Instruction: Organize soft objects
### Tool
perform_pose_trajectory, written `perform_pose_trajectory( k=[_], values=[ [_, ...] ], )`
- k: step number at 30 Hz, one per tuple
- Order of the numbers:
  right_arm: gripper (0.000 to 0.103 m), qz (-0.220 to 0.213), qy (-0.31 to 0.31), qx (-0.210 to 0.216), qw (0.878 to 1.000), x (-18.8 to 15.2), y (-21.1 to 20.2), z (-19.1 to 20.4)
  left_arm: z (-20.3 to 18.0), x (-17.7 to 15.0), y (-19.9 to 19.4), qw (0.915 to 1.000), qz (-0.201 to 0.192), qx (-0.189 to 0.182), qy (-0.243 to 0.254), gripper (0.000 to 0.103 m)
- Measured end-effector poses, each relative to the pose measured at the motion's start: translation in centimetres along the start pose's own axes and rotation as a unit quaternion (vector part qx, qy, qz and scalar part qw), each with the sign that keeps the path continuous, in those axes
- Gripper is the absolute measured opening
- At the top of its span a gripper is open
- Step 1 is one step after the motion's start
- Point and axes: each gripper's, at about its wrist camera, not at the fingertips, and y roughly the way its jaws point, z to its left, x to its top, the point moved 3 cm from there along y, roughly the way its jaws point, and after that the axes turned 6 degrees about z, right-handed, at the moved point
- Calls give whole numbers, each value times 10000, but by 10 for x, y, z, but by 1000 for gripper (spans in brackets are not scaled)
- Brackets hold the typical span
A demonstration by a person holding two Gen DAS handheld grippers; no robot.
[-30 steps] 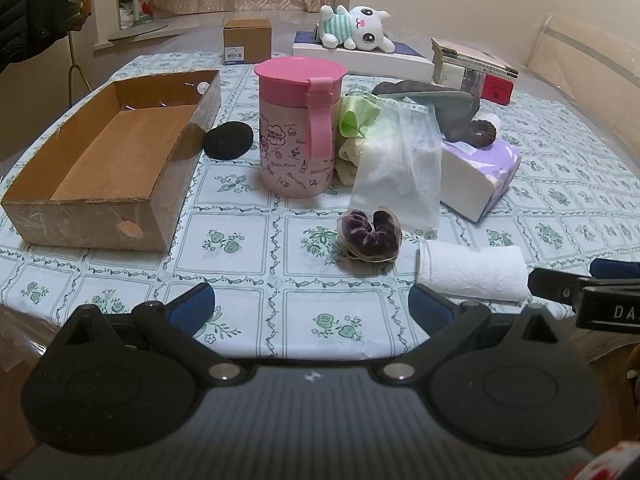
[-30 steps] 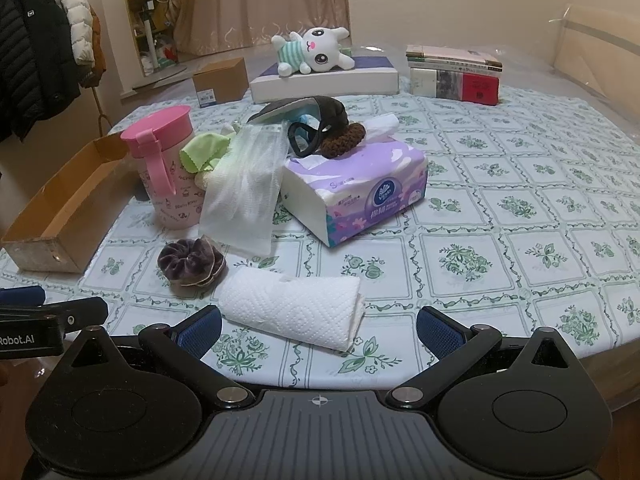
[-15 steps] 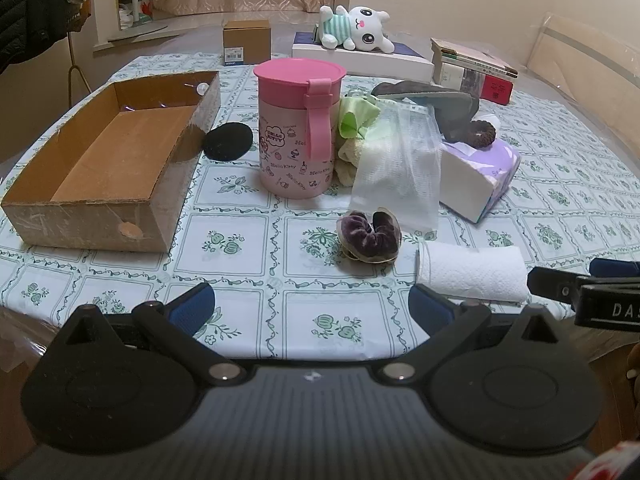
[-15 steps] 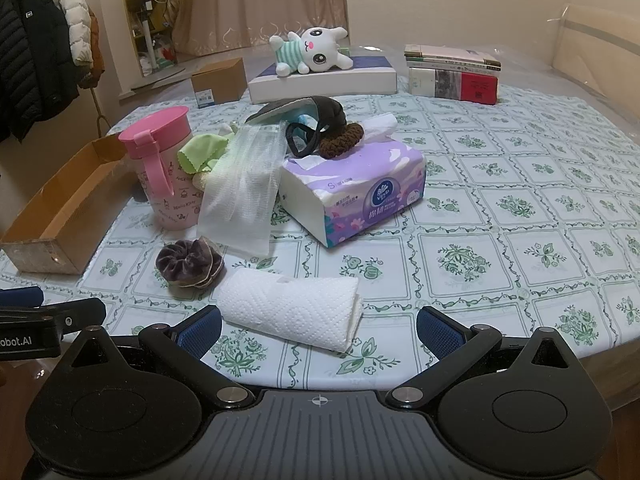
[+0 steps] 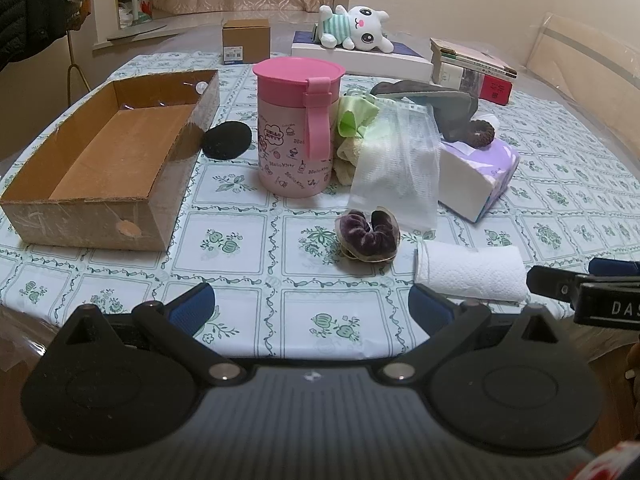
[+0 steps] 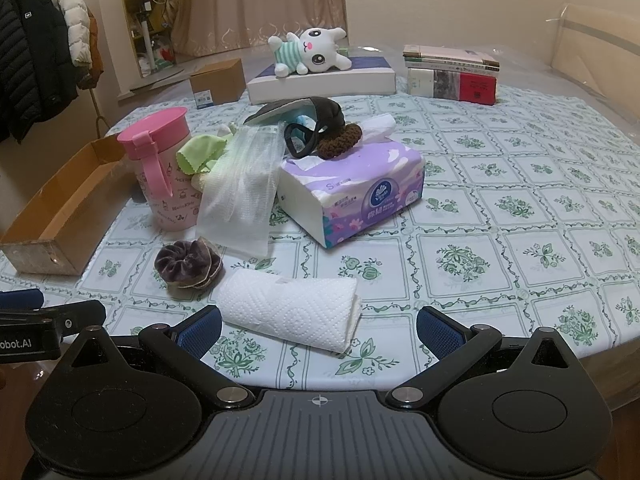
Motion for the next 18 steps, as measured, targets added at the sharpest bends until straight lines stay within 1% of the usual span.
perform_pose_trajectory(
  k=[18],
  values=[
    [103,2,-10,-6,10000,-1,0,1,-1,-1,-1,10000,-5,-12,-11,102]
  ],
)
